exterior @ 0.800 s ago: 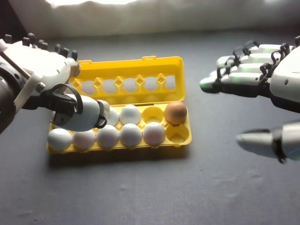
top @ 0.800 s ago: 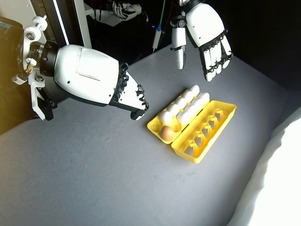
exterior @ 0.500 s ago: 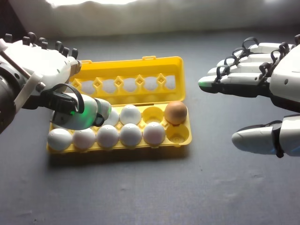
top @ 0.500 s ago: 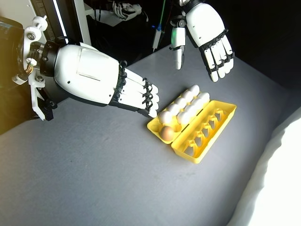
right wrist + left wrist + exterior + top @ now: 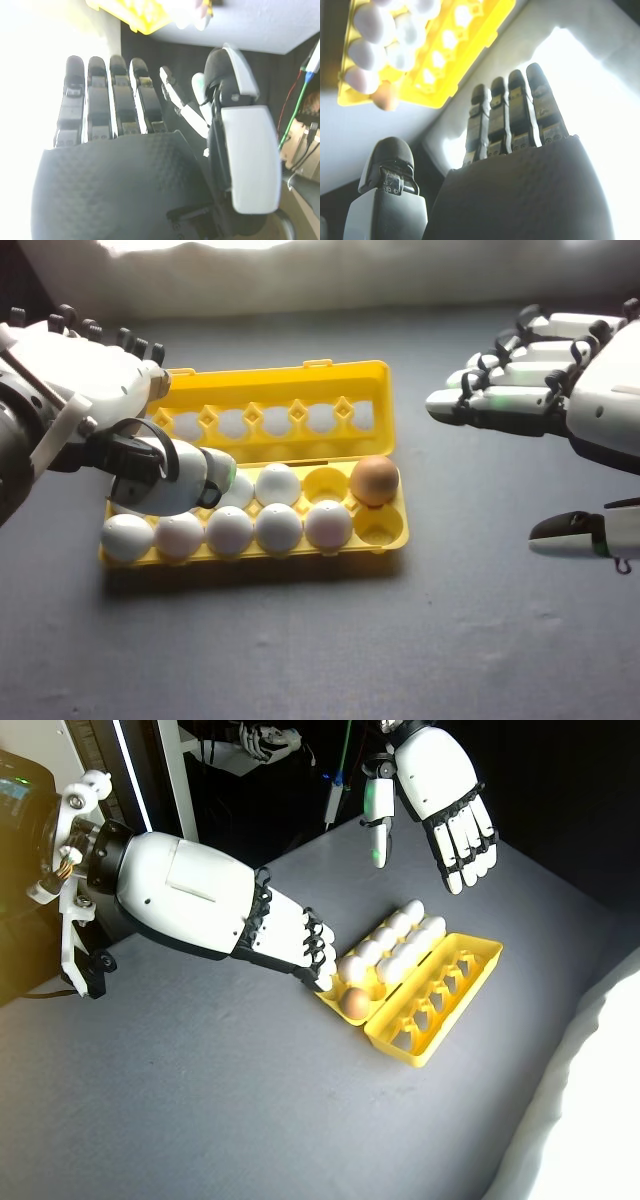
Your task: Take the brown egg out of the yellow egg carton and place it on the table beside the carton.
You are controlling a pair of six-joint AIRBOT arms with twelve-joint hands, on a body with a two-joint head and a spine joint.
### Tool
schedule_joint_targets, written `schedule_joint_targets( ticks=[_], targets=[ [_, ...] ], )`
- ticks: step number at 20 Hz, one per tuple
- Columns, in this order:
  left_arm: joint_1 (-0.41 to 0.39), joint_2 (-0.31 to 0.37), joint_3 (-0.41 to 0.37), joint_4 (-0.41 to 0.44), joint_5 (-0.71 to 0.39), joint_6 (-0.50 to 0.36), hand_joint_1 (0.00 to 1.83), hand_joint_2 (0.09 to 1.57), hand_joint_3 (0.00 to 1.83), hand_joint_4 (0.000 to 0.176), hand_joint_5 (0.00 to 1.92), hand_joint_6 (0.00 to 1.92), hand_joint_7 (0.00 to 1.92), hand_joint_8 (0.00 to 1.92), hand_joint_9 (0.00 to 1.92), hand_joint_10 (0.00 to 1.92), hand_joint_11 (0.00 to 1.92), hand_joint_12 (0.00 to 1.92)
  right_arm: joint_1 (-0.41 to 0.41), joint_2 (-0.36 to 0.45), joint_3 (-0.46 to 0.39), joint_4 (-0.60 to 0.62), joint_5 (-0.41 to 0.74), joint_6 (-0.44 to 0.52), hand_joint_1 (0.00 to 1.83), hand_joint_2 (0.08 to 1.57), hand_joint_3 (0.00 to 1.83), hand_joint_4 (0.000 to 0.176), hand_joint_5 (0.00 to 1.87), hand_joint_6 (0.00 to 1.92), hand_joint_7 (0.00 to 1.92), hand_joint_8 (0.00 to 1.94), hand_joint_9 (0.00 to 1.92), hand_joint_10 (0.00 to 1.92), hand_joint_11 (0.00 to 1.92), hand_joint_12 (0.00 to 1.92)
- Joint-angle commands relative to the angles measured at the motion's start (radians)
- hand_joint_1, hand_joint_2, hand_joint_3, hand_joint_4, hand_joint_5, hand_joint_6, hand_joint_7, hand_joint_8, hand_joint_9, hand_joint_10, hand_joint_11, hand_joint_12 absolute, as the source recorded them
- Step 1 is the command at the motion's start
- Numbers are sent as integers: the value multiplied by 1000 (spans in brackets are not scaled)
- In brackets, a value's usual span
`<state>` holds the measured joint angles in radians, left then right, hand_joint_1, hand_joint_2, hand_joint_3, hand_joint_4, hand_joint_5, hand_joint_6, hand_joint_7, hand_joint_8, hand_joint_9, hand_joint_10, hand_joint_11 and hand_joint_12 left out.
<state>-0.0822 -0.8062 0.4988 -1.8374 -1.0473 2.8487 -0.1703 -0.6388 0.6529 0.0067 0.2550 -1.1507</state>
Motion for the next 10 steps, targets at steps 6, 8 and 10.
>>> schedule_joint_targets(
  ticks=[6, 8, 10],
  targets=[
    [-2, 11, 5, 93, -16, -5, 0, 1217, 0, 0, 247, 3, 215, 5, 172, 4, 0, 380, 7, -13, 25, -5, 61, -13, 1078, 1072, 0, 0, 222, 29, 243, 20, 205, 39, 0, 787],
    [-14, 12, 4, 61, -18, 40, 7, 1225, 2, 0, 229, 2, 198, 3, 156, 3, 0, 340, -22, -105, 100, 51, 6, -55, 1100, 1070, 0, 0, 286, 36, 309, 27, 274, 67, 0, 935],
    [-14, 12, 4, 63, -21, 33, 0, 1212, 0, 0, 227, 1, 199, 3, 159, 3, 0, 364, -31, -141, 149, 53, 32, -55, 1133, 1072, 0, 0, 319, 39, 357, 34, 315, 87, 0, 992]
  ],
)
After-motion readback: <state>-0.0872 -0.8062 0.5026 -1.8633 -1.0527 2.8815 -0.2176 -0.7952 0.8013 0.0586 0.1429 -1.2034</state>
